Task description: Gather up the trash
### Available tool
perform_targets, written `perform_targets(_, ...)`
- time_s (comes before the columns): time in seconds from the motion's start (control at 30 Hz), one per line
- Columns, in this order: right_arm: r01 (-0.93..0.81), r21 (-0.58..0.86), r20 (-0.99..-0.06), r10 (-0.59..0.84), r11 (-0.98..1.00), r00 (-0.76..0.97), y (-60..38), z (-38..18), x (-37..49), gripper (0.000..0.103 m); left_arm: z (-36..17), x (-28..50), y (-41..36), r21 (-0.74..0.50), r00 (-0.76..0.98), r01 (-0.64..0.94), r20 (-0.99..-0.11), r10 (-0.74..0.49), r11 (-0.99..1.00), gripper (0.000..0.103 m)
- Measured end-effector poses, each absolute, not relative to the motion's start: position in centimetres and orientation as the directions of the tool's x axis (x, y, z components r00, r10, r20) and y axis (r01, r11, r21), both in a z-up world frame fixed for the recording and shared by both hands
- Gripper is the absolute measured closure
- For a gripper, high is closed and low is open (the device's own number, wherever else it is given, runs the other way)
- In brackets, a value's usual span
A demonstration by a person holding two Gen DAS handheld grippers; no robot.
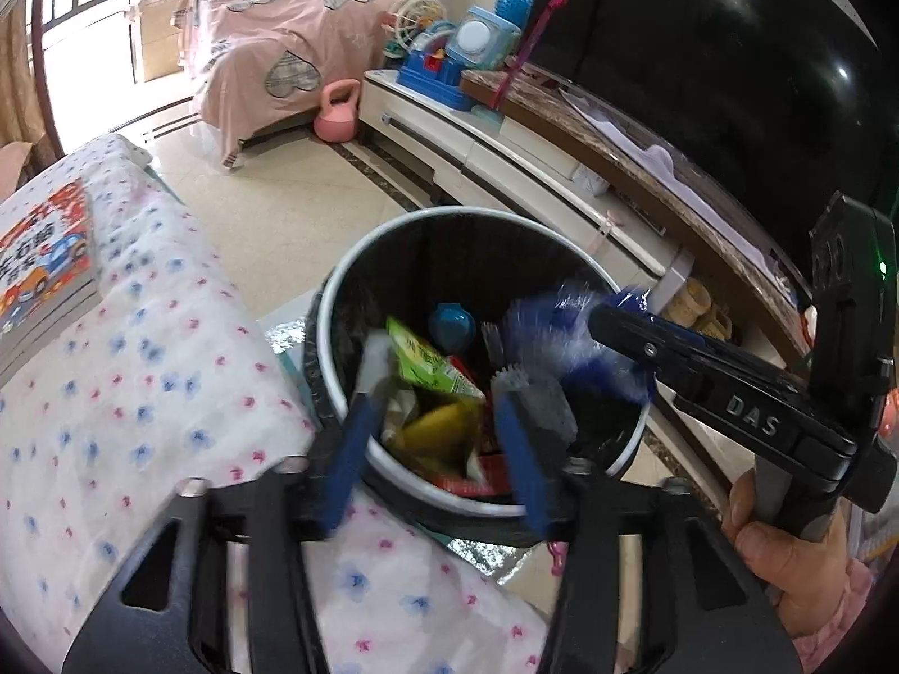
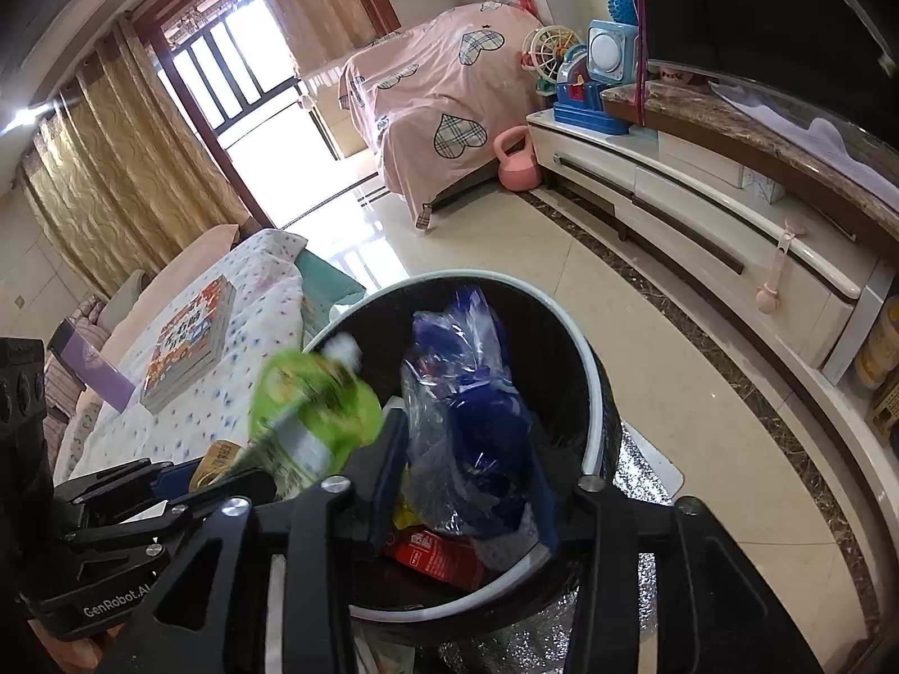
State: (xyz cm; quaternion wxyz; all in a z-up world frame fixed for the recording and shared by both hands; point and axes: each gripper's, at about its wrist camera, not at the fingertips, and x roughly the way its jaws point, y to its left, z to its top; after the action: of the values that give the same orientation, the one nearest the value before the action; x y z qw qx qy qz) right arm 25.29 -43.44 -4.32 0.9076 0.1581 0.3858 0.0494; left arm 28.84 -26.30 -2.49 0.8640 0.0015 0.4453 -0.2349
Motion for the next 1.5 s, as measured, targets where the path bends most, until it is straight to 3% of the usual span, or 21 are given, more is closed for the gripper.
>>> perform_targets(0.1, 0.028, 0.340, -0.671, 0.222, 0.940, 0.708, -43.5, -4.0, 24.7, 0.048, -1.8, 28.3, -25.4, -0.221, 0.509, 0.401, -0.753, -0.417, 0.889, 0.050)
perform_targets(0.23, 0.018, 0.366, -0.640, 0.238, 0.930, 0.730, -43.1, -3.3, 23.5, 0.024, -1.0, 26.7, -23.6, -0.227, 0.546, 0.380, -0.727, -0.415, 0.897, 0.035)
perform_targets(0.3, 0.017, 0.371, -0.620, 0.234, 0.928, 0.749, -42.7, -2.8, 22.5, 0.015, -0.7, 25.6, -22.4, -0.239, 0.561, 0.370, -0.713, -0.421, 0.898, 0.034)
perform_targets(0.37, 0.016, 0.374, -0.607, 0.232, 0.927, 0.760, -42.4, -2.4, 21.6, 0.013, -0.5, 24.5, -21.4, -0.249, 0.571, 0.357, -0.705, -0.421, 0.900, 0.030)
perform_targets(0.43, 0.017, 0.386, -0.591, 0.233, 0.922, 0.772, -42.0, -2.1, 20.3, 0.005, -0.4, 23.2, -20.3, -0.254, 0.583, 0.348, -0.695, -0.420, 0.903, 0.028)
perform_targets(1.03, 0.008, 0.392, -0.501, 0.206, 0.920, 0.840, -35.6, -1.5, 9.0, 0.001, 0.6, 11.5, -11.9, -0.261, 0.721, 0.266, -0.585, -0.372, 0.928, 0.016)
perform_targets(1.17, -0.002, 0.352, -0.462, 0.176, 0.936, 0.869, -34.4, 0.0, 7.1, 0.001, 1.7, 9.3, -10.7, -0.232, 0.778, 0.242, -0.534, -0.332, 0.942, 0.006)
perform_targets(1.23, -0.010, 0.315, -0.418, 0.148, 0.949, 0.896, -33.6, 1.4, 5.9, 0.000, 2.1, 8.3, -10.1, -0.212, 0.811, 0.225, -0.499, -0.304, 0.951, 0.000)
perform_targets(1.43, 0.015, 0.190, -0.259, 0.035, 0.982, 0.965, -31.2, 2.2, 1.6, 0.000, 1.6, 6.1, -9.1, -0.146, 0.875, 0.168, -0.432, -0.216, 0.975, 0.000)
perform_targets(1.5, 0.017, 0.172, -0.253, 0.028, 0.985, 0.967, -30.8, 1.6, 1.4, 0.000, 1.2, 5.3, -8.9, -0.125, 0.891, 0.151, -0.413, -0.189, 0.981, 0.000)
